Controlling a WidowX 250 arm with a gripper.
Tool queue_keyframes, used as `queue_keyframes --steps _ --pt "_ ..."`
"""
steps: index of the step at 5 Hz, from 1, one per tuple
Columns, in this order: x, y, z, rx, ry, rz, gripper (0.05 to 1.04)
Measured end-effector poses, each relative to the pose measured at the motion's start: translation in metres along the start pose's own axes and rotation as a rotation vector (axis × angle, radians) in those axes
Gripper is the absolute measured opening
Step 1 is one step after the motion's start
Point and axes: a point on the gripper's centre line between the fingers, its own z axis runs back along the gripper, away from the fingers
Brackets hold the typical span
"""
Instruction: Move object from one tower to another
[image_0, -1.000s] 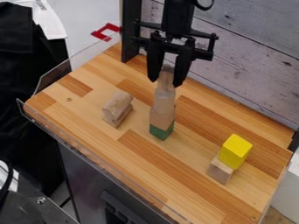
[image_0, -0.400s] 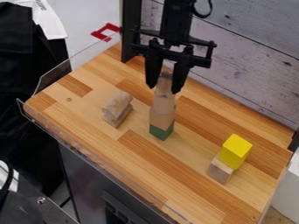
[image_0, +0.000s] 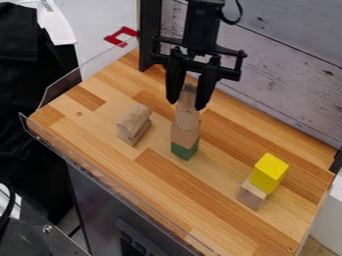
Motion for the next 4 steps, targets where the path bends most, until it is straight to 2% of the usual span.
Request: queue_keyframes --steps 1,2,3,4 --pt "0.001 0.0 -0.001 -0.005 0.004 -0.002 0.477" --pt "0.001 0.003 -0.003 -0.004 0.016 -0.002 0.792" --pt "0.001 0.003 -0.002 -0.006 0.019 0.007 0.993" --pt "-0.003 -0.001 0.024 -0.034 -0.057 -0.007 1.0"
